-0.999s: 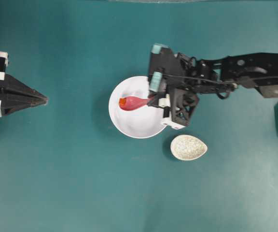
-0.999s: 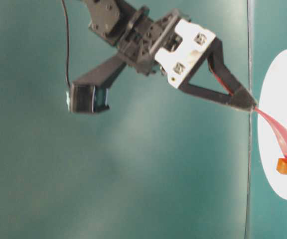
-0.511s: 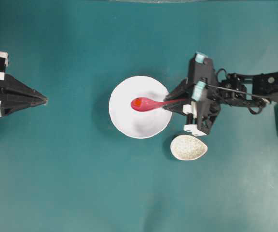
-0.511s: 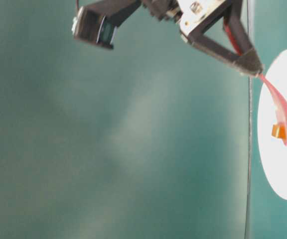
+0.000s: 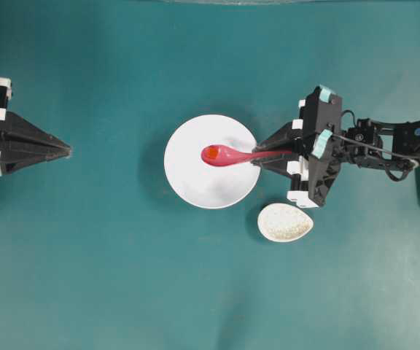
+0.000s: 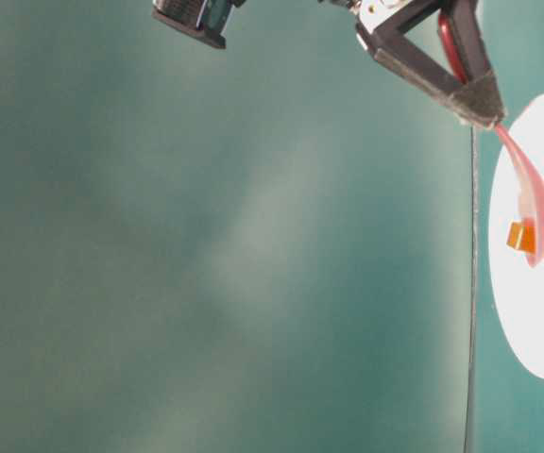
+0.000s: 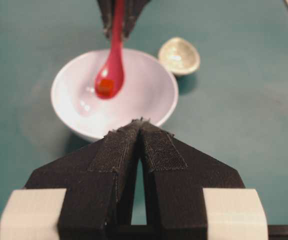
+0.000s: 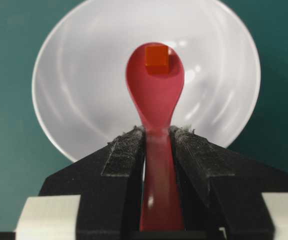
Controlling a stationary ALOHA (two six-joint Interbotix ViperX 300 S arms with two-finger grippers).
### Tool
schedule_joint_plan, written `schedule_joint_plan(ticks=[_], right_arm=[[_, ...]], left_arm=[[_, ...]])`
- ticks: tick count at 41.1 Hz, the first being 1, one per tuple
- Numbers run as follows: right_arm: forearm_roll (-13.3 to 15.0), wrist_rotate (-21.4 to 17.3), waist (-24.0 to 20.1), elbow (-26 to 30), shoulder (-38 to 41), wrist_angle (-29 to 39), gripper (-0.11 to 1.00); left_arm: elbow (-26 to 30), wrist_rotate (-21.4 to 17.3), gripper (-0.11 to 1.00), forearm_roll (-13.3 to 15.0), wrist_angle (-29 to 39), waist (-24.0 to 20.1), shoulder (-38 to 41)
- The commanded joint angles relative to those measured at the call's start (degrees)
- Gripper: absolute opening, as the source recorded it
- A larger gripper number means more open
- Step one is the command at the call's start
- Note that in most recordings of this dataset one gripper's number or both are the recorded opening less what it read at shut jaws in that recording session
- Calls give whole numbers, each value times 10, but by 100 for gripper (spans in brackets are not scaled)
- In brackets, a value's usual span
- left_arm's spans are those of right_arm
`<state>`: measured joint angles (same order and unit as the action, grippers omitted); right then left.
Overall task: Grip the spoon and scoop the red block from the bowl with right arm.
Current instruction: 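Lift the spoon with the red cube up out of the bowl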
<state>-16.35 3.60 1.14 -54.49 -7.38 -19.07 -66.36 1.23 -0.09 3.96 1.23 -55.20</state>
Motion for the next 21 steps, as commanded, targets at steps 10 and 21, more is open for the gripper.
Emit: schedule_joint_plan(ticks=[10, 21], right_arm=[[19, 6, -11, 12, -21, -15, 25], [56, 10, -12, 11, -44, -52, 25]], left_arm=[[18, 6, 1, -1, -5, 1, 3], [18, 28, 1, -1, -5, 1, 3]])
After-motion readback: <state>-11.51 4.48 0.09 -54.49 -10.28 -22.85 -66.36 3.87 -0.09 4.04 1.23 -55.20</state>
